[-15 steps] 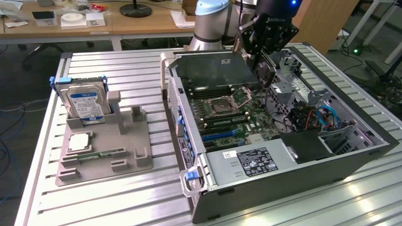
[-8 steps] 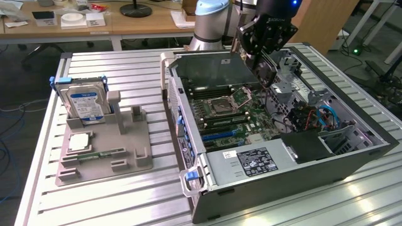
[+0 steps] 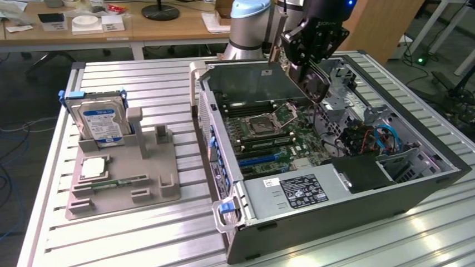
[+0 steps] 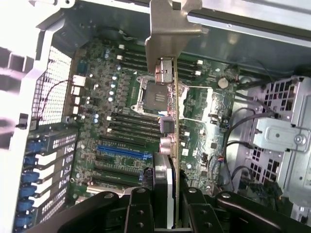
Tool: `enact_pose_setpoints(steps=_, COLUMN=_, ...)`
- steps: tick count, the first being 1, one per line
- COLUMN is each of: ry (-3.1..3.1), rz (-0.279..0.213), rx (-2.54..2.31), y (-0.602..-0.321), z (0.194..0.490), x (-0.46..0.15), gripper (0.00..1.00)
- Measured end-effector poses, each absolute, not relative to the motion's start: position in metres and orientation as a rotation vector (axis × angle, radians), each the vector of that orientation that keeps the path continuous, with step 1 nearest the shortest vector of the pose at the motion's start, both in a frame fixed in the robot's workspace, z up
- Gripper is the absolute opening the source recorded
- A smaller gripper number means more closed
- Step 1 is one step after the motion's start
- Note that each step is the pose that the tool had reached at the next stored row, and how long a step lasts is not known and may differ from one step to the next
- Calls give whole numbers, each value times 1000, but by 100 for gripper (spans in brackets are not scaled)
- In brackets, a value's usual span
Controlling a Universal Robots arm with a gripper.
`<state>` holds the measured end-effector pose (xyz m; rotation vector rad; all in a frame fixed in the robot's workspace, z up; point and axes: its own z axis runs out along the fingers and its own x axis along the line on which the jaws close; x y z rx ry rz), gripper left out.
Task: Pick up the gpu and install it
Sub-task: 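Insert the gpu into the slot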
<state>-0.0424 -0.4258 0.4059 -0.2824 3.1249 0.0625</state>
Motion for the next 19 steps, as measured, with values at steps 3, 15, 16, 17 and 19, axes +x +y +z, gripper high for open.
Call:
enact_pose_setpoints(steps=3, ry=3120, rz=63, rx=-337, y=-426, z=406, x=-43, gripper=28)
enact_pose_setpoints(steps=15, ry=3102, rz=75, rx=-481, y=-426, z=406, x=-43, gripper=28)
enact_pose_setpoints(steps=16, ry=3100, rz=76, rx=-494, y=-426, z=406, x=-43, gripper=28)
enact_pose_setpoints(steps=17, ry=3098, rz=77, rx=-506, y=-426, z=406, x=-43, gripper=28)
enact_pose_setpoints(steps=19, ry=3093, rz=78, rx=-538, y=-426, z=406, x=-43, gripper=28)
